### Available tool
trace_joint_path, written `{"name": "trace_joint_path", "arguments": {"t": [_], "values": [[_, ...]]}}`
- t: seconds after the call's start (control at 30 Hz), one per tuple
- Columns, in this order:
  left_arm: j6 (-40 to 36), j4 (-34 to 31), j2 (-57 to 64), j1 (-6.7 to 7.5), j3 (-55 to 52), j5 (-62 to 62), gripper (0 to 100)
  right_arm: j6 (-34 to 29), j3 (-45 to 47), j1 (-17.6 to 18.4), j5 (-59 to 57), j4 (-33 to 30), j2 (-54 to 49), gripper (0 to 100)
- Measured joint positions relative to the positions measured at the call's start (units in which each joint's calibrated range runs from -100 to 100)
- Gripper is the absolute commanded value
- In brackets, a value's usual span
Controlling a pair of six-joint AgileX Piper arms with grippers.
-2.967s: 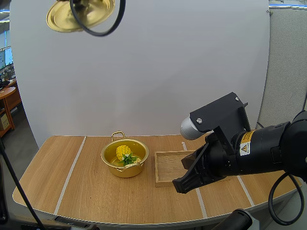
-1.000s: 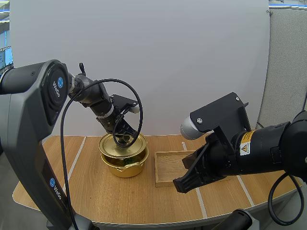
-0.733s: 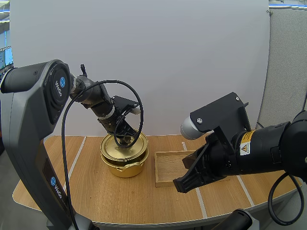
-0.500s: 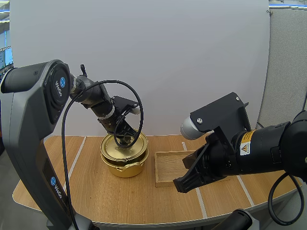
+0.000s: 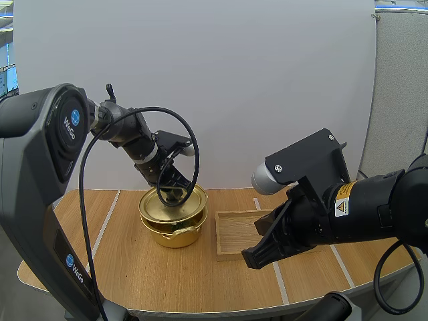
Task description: Open the pot, put the pineapple inside, and close it
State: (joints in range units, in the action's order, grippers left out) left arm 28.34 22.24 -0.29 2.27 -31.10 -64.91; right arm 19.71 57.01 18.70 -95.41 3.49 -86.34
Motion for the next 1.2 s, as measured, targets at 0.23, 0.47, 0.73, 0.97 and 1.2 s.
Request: {"name": "trace_joint_path", "arguments": {"t": [0.23,0.47,0.73,0.97,1.2], "values": [[0.21,0.11,0.00,0.00,-2.12,4.71,0,0.00,0.00,0.00,0.00,0.00,0.00,0],[0.30,0.11,-0.60,0.00,-2.45,8.30,0,0.00,0.00,0.00,0.00,0.00,0.00,0],[0.70,0.54,-2.75,0.09,-2.03,8.60,0,0.00,0.00,0.00,0.00,0.00,0.00,0],[1.77,1.39,-2.88,0.09,-2.03,8.60,0,0.00,0.00,0.00,0.00,0.00,0.00,0],[2.19,1.52,-2.88,0.09,-1.93,7.27,0,0.00,0.00,0.00,0.00,0.00,0.00,0]]}}
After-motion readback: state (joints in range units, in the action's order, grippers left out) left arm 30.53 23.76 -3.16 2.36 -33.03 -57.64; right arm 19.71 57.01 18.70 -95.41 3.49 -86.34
